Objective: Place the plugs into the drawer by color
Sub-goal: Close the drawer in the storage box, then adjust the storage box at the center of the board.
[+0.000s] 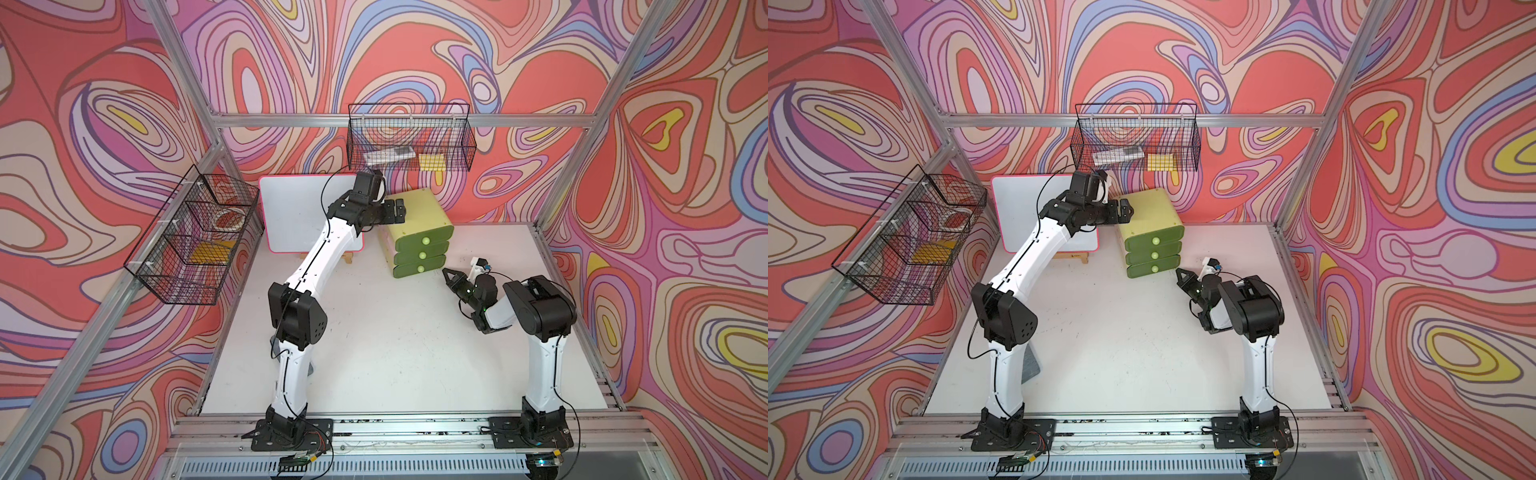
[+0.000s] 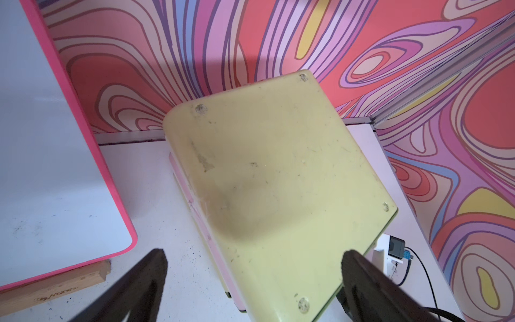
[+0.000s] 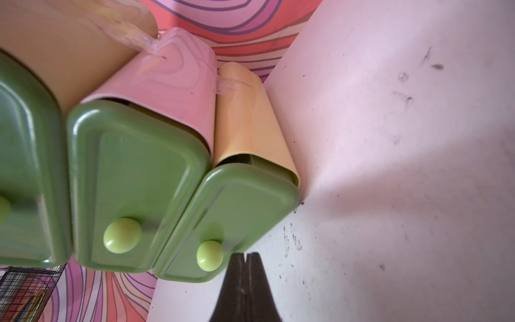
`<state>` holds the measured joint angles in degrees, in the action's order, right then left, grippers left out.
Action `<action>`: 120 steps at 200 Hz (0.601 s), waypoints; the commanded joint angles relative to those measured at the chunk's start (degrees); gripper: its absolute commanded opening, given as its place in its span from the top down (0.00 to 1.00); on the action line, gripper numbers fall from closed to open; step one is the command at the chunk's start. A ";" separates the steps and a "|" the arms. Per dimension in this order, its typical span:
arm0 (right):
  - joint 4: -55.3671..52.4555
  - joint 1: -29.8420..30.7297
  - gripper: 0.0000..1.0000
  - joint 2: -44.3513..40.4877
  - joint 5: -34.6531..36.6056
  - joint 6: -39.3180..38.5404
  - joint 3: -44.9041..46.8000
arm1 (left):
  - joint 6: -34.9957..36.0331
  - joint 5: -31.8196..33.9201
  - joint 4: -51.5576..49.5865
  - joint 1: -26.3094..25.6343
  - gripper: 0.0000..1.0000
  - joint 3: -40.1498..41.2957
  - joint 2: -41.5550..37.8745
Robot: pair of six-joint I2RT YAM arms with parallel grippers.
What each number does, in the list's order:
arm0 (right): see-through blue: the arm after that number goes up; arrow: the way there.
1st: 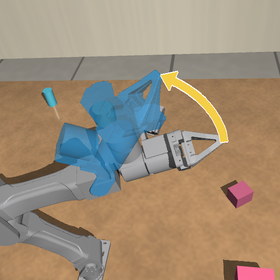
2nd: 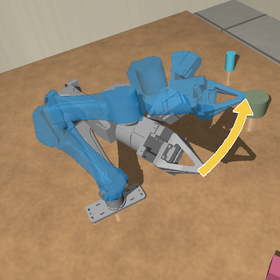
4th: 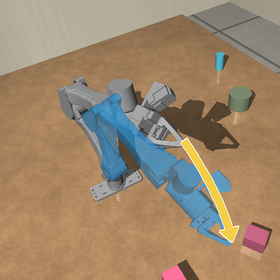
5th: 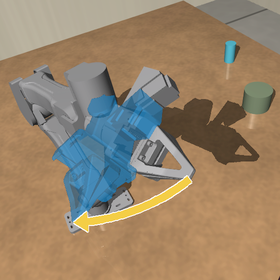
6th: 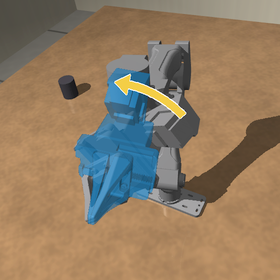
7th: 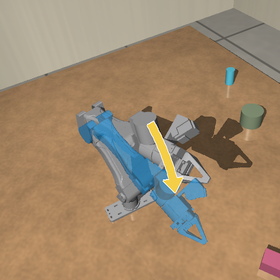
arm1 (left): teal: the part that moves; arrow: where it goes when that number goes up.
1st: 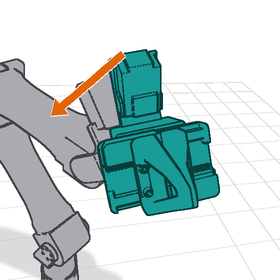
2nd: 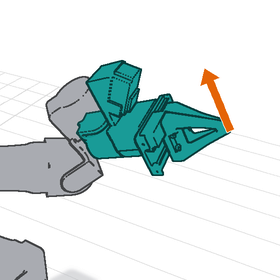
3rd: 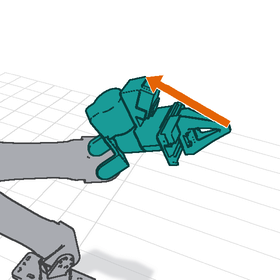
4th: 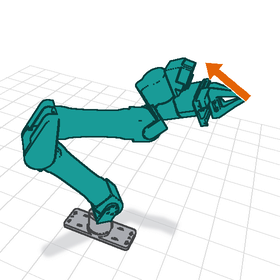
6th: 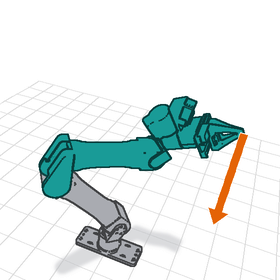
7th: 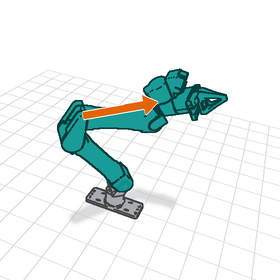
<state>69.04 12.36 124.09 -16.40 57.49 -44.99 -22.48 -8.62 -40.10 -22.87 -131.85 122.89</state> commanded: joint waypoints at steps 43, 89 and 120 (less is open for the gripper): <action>2.24 0.13 1.00 5.42 -1.94 3.23 -6.65 | 0.38 0.55 -2.44 0.32 0.04 -0.25 2.43; 2.38 0.12 1.00 6.45 -1.88 3.21 -8.18 | -0.05 0.55 -1.99 0.69 0.04 2.00 3.14; 3.52 -0.27 1.00 3.84 -3.34 2.96 -6.16 | -0.52 0.13 -2.12 0.81 0.05 3.08 2.64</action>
<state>70.63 12.43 129.27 -18.09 60.75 -52.51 -22.50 -8.60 -41.23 -22.52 -129.80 124.68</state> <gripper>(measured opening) 0.043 0.954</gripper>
